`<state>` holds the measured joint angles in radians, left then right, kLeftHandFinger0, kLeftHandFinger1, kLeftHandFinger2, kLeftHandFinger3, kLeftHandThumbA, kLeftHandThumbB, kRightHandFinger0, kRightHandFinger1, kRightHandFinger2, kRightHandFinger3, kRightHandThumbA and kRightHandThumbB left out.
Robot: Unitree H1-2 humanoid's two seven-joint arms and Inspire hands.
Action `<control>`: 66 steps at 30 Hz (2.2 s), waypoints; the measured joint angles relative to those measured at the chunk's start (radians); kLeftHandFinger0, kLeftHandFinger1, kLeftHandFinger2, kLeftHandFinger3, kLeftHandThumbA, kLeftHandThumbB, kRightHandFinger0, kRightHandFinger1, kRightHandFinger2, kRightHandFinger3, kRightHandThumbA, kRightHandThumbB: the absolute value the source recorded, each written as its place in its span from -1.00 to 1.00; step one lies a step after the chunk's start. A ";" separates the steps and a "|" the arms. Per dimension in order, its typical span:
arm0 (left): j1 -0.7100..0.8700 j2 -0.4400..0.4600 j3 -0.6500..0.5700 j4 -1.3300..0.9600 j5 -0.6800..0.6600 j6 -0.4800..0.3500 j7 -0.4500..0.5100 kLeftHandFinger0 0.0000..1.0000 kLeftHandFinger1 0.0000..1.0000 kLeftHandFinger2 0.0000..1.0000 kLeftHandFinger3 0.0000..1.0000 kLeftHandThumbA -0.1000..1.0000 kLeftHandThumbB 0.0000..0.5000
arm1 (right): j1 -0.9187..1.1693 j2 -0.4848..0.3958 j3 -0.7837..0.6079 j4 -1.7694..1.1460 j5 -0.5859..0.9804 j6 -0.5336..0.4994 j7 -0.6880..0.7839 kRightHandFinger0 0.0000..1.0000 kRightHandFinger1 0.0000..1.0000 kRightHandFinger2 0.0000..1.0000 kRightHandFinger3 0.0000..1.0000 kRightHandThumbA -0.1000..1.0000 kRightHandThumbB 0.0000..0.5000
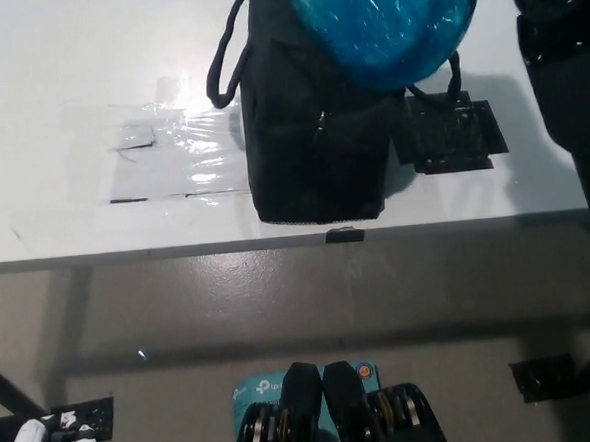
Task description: The robot uses its right hand to pick up a stack of plates kept in the middle of the desk and put it inside a bag kept next to it
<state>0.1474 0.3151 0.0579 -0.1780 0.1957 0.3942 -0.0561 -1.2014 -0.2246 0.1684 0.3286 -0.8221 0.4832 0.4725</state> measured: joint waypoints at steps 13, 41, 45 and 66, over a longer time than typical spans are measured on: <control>0.007 0.000 -0.002 -0.025 0.017 0.000 0.000 0.38 0.36 0.52 0.70 -1.00 -1.00 | -0.034 -0.022 0.113 0.130 -0.118 0.000 0.042 -1.00 -1.00 -0.73 -0.50 -0.66 -0.91; 0.034 -0.018 -0.026 -0.025 0.022 -0.007 0.000 0.34 0.35 0.53 0.69 -1.00 -1.00 | -0.409 0.184 -0.009 0.927 -0.180 -0.008 -0.088 -0.66 -0.54 -0.41 0.22 -0.63 -1.00; 0.035 -0.018 -0.035 -0.025 0.023 -0.007 0.000 0.31 0.35 0.51 0.65 -1.00 -1.00 | -0.392 0.184 -0.107 0.973 -0.152 -0.009 -0.150 -1.00 -1.00 -0.99 0.63 -0.52 -1.00; 0.050 -0.018 -0.061 -0.027 0.027 -0.013 0.000 0.28 0.31 0.50 0.66 -1.00 -1.00 | -0.344 0.194 -0.309 1.065 0.054 -0.010 -0.476 -1.00 -1.00 -1.00 -0.52 -0.96 -0.73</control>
<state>0.1977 0.2975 -0.0029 -0.2049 0.2231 0.3813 -0.0565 -1.5454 -0.0307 -0.1401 1.3935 -0.7679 0.4734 -0.0040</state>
